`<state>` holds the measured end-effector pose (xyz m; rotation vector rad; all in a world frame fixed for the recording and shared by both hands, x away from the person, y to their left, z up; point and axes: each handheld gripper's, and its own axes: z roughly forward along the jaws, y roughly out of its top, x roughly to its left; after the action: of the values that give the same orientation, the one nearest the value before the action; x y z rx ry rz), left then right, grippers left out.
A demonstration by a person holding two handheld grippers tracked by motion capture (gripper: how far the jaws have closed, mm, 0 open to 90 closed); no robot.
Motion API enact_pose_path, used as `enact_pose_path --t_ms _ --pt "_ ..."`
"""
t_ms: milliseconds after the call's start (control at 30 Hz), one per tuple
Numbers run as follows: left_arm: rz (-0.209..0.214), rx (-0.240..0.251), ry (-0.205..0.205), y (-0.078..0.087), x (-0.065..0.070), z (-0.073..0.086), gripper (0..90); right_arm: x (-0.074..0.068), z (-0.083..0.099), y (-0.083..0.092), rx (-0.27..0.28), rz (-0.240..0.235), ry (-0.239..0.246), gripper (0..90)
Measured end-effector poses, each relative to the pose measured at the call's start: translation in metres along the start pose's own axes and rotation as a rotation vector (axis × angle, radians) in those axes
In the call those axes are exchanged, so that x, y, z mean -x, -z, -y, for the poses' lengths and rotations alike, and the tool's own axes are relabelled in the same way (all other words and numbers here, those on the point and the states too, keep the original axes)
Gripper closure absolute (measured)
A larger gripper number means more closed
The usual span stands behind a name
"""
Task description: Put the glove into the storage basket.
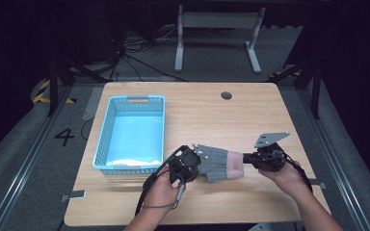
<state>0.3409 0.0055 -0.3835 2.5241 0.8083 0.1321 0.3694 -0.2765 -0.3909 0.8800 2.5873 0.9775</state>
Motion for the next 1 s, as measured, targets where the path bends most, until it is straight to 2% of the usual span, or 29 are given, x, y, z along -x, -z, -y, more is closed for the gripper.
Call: enact_pose_path --t_ms 167,433,633,1000 --pt "0.007 -0.021 -0.015 -0.003 0.001 -0.001 87.9 0.004 -0.004 -0.007 -0.004 0.012 -0.008 85.7" --pt "0.015 -0.052 -0.017 -0.015 0.002 -0.002 87.9 0.01 -0.007 -0.019 -0.024 0.023 -0.028 85.7" --pt "0.025 -0.08 -0.012 -0.024 -0.001 -0.002 87.9 0.011 -0.005 -0.026 -0.037 0.027 -0.032 85.7" --pt "0.015 -0.1 0.0 -0.04 -0.009 0.0 87.8 0.014 -0.002 -0.04 -0.053 0.048 -0.045 85.7"
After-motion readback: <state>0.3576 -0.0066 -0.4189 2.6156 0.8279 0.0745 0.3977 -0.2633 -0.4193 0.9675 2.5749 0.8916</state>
